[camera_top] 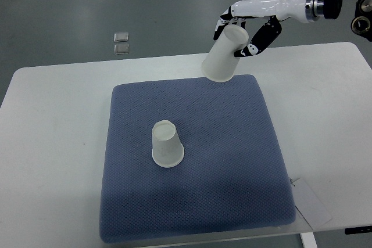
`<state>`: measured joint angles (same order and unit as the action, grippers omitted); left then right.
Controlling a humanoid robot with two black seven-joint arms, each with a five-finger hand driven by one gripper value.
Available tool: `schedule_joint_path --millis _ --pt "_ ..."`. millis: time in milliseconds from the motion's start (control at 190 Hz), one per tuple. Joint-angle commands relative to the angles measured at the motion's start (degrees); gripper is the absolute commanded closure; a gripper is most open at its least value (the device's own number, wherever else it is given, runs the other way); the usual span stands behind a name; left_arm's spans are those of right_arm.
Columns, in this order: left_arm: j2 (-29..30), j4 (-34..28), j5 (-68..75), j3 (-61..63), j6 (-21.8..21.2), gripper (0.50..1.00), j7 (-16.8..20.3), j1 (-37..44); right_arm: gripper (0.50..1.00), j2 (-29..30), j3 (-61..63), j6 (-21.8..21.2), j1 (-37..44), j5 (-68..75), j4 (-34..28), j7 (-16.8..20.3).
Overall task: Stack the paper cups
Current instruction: 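Lift the cup with the right hand and carry it over the inverted cup, then lower the held cup onto the inverted cup on the pad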
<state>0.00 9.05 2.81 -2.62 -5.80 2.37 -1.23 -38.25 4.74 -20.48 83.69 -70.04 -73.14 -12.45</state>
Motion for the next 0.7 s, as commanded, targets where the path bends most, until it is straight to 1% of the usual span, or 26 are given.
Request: schedule_joint_path --millis 0,100,174,411,558,695 --pt "0.0 0.0 0.0 0.0 0.0 0.500 0.0 0.0 1.000 2.7 0.0 -0.8 0.8 0.3 -1.0 0.1" --pt "0.0 0.0 0.0 0.0 0.0 0.500 0.0 0.0 1.000 5.6 -0.1 -1.9 1.7 0.3 -1.2 0.1" --pt "0.0 0.0 0.0 0.0 0.0 0.500 0.0 0.0 1.000 7.1 -0.1 -3.7 2.2 0.2 -1.3 0.2" --pt "0.0 0.0 0.0 0.0 0.0 0.500 0.0 0.0 1.000 12.1 -0.2 -6.2 2.5 0.1 -1.3 0.1" --pt "0.0 0.0 0.0 0.0 0.0 0.500 0.0 0.0 1.000 14.2 -0.2 -6.5 2.4 -0.2 -1.3 0.1" --pt "0.0 0.0 0.0 0.0 0.0 0.500 0.0 0.0 1.000 15.0 -0.2 -6.5 2.4 -0.4 -1.3 0.3"
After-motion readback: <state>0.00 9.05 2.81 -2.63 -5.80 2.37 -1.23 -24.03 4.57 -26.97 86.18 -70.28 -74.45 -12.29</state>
